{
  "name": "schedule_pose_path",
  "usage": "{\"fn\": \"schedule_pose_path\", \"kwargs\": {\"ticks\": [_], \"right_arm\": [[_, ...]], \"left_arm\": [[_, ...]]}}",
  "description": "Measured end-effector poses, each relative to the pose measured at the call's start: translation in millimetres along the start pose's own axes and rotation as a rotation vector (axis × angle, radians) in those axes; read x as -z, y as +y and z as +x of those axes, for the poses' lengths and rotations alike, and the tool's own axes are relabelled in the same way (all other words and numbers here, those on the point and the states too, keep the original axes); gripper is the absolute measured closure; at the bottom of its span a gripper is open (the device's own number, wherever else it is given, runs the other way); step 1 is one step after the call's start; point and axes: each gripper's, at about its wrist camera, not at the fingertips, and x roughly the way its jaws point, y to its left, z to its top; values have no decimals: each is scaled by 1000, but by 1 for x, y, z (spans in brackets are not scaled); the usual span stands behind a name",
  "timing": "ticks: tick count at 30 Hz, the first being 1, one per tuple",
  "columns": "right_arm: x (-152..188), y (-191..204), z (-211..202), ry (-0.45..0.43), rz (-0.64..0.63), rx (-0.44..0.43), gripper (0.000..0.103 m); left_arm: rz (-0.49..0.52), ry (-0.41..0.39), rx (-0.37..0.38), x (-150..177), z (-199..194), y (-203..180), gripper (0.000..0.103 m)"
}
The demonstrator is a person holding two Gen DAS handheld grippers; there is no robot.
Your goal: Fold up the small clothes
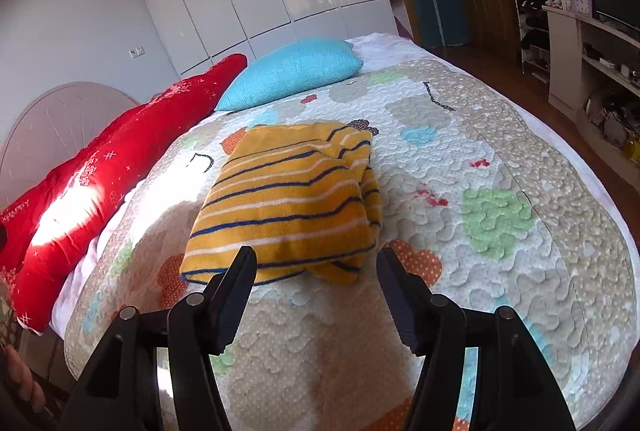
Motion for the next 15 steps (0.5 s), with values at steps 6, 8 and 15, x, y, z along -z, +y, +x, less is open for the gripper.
{"fn": "schedule_pose_path", "kwargs": {"ticks": [6, 8, 15], "right_arm": [[17, 14, -17, 10, -18, 1, 28], [21, 17, -18, 15, -34, 14, 27], [35, 18, -7, 64, -49, 37, 26]], "left_arm": [[53, 206, 84, 14, 8, -21, 0], [33, 247, 105, 21, 10, -24, 0], [-12, 418, 115, 47, 32, -25, 0]]}}
